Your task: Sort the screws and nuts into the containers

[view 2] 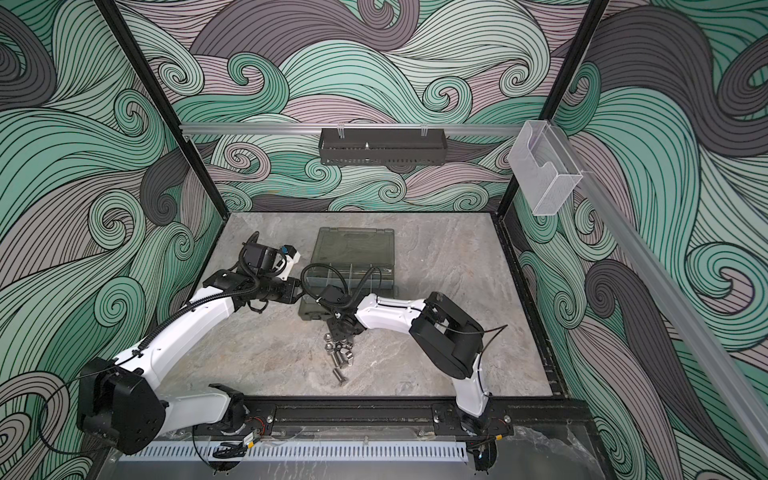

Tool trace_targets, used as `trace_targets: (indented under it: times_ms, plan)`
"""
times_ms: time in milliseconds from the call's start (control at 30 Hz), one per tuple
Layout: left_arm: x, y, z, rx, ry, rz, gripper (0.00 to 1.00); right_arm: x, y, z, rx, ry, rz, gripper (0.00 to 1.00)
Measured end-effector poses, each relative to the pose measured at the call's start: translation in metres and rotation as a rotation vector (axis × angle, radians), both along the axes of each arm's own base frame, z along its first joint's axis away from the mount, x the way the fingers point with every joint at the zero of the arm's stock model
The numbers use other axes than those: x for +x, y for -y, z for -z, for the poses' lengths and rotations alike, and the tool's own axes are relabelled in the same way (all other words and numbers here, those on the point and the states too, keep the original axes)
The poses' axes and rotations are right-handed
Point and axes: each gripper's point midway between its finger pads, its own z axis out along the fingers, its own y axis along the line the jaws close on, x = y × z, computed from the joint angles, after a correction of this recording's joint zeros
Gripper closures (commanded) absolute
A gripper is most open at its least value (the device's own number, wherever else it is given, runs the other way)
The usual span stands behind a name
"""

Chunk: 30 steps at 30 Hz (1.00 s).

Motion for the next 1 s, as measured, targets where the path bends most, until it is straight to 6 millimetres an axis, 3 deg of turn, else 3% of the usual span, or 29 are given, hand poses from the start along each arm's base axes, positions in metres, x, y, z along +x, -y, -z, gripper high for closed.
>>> trace_targets:
  times_ms: [667,1000]
  plan:
    - [0.0005,-0.0012,0.0000,-0.002,-0.001,-0.006,0.62,-0.0048,-0.0054,0.0075,-0.019,-0.001,-0.012,0.70]
    - [0.0009,-0.0020,0.0001,-0.003,-0.002,-0.011,0.62,-0.0041,-0.0044,0.0083,-0.035,0.013,-0.011,0.76]
